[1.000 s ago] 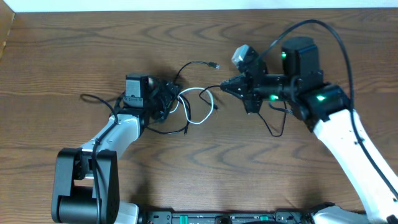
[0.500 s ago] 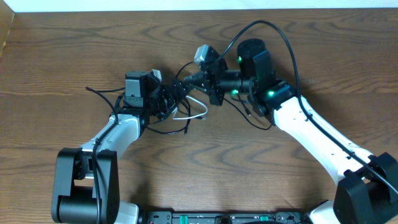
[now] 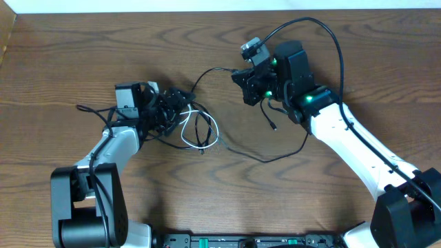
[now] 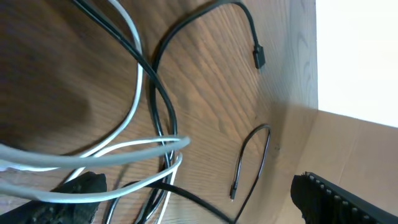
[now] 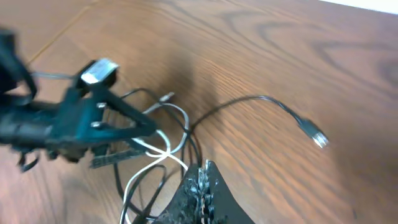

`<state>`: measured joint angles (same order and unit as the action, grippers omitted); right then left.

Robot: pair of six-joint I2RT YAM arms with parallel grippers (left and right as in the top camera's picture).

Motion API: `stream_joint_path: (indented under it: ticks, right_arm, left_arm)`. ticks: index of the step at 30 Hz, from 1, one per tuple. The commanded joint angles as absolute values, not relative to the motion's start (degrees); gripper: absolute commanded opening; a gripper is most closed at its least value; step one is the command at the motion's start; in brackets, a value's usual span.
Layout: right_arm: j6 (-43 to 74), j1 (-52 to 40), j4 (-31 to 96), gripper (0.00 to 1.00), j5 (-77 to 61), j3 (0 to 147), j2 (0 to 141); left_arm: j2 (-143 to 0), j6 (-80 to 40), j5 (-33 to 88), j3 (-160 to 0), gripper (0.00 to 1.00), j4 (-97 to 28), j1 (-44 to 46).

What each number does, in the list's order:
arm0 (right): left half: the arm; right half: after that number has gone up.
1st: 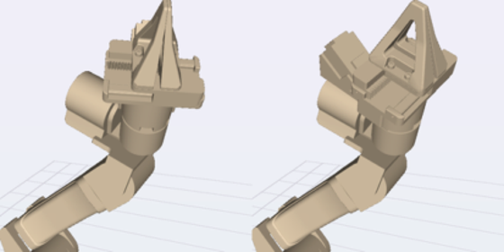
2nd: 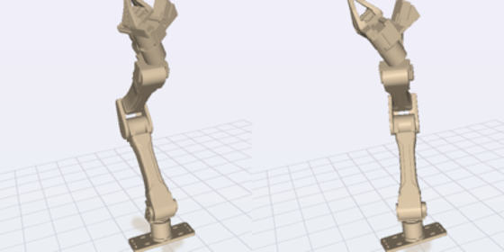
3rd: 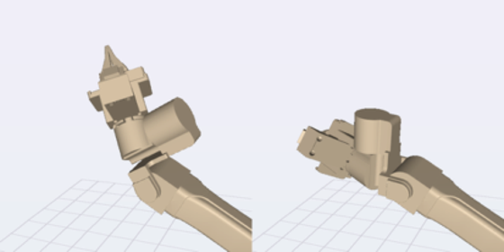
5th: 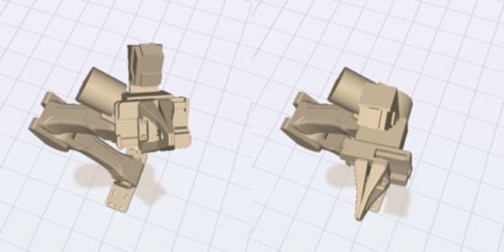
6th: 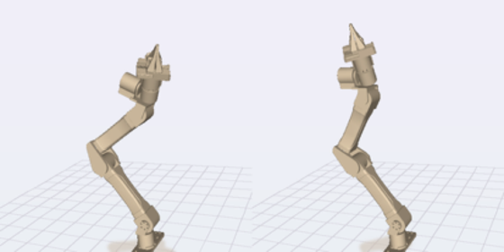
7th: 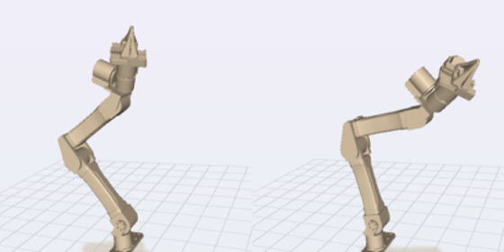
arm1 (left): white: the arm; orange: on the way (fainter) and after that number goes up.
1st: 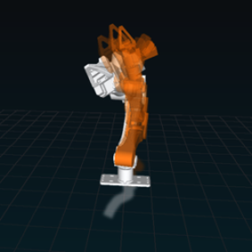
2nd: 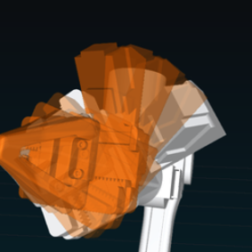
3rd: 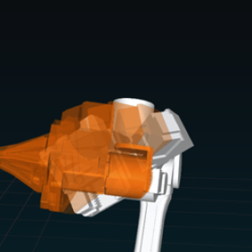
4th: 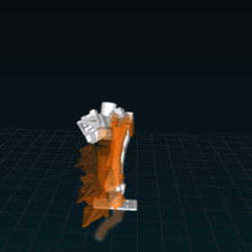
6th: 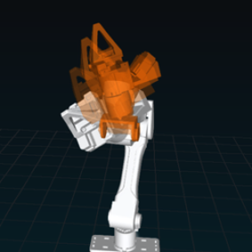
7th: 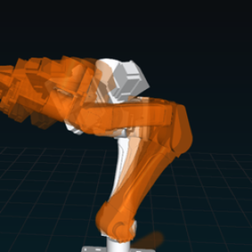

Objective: Untangle cables

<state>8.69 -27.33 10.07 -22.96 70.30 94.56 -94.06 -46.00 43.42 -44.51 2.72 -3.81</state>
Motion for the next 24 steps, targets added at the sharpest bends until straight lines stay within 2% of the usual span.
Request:
stream_joint_path:
  ticks: [1, 3, 5, 6, 10, 13, 17, 24]
  right_arm:
    - [13.06, -28.38, 11.35, 0.01, -18.7, 70.52, 96.64]
    - [11.33, -29.41, 11.6, 0.07, -22.68, 70.52, 98.59]
    - [10.17, -30.09, 10.83, 0.38, -29.93, 70.52, 100.27]
    - [10.22, -30.22, 10.55, 0.46, -32.34, 70.52, 100.82]
    - [10.22, -30.68, 9.76, 0.64, -35.62, 70.52, 103.31]
    - [10.24, -31.62, 9.04, 0.64, -36.12, 70.52, 105.97]
    - [10.24, -33.36, 6.02, 0.6, -41.01, 70.52, 109.49]
    - [10.61, -35.55, 4.67, 0.54, -40.4, 70.52, 110.74]
  left_arm:
    - [-94.19, -44.8, 44.56, -45.23, 1.0, 2.44, -3.81]
    - [-94.19, -44.77, 44.29, -45.23, 1.0, 2.48, -3.79]
    - [-94.19, -44.71, 44.03, -45.23, 1.0, 2.7, -4.1]
    - [-94.19, -44.6, 43.94, -45.23, 1.0, 2.68, -4.4]
    - [-94.19, -44.6, 44.21, -45.23, 1.0, 2.59, -5.98]
    - [-94.19, -44.58, 44.21, -45.23, 1.0, 2.07, -6.15]
    - [-94.19, -44.53, 43.86, -45.23, 1.0, 1.76, -6.15]
    - [-94.19, -43.51, 40.38, -45.23, 1.0, 0.54, -6.15]
